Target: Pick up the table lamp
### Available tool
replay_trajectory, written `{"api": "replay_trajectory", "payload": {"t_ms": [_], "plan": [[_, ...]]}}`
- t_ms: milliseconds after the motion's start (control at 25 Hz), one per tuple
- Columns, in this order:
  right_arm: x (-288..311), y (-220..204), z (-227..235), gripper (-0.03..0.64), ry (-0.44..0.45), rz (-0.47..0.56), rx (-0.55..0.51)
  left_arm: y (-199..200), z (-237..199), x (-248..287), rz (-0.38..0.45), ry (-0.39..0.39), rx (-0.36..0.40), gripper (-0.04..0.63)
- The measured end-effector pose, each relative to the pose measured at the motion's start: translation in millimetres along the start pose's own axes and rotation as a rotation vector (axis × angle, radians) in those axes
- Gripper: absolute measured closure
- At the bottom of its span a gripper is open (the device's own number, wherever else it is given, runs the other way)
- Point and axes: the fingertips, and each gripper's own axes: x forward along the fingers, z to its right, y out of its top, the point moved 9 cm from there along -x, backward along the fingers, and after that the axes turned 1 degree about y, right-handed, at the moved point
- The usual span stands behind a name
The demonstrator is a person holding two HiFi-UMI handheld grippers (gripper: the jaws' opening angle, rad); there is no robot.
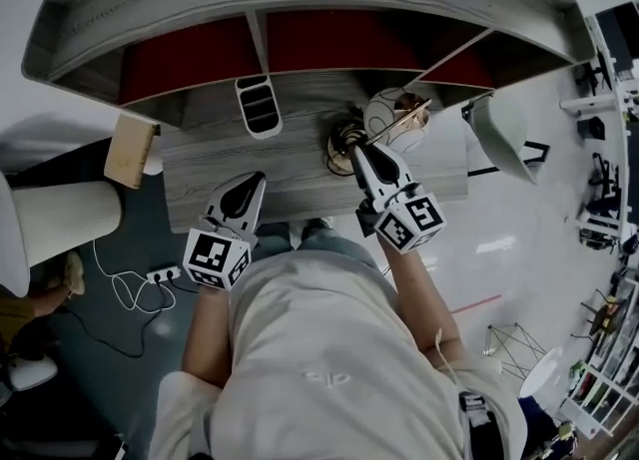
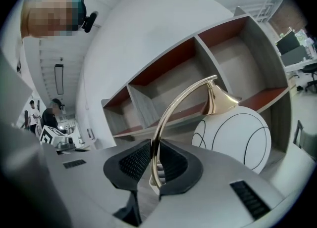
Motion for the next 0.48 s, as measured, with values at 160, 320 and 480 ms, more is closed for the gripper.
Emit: {"api": "replay_trajectory", "payload": {"t_ms": [160,320,480], "plan": [[-0.9,-0.4,-1.6,0.544,-0.031,0.022,0.066,-0.8,-12.0,18.3,-0.024,-0.089,0.039,0.578],[-2.9,-0.3,-2.7,0.552,-0.058,0.036,0.115,-2.4,-17.2,36.5,-0.041,-0.179,0.057,0.578],[-3.6,-1.5,-4.4,0.555,-0.086,0.060,0.141,-7.0,-18.5,54.9,-0.065,-0.258,0.080,0.577]]}}
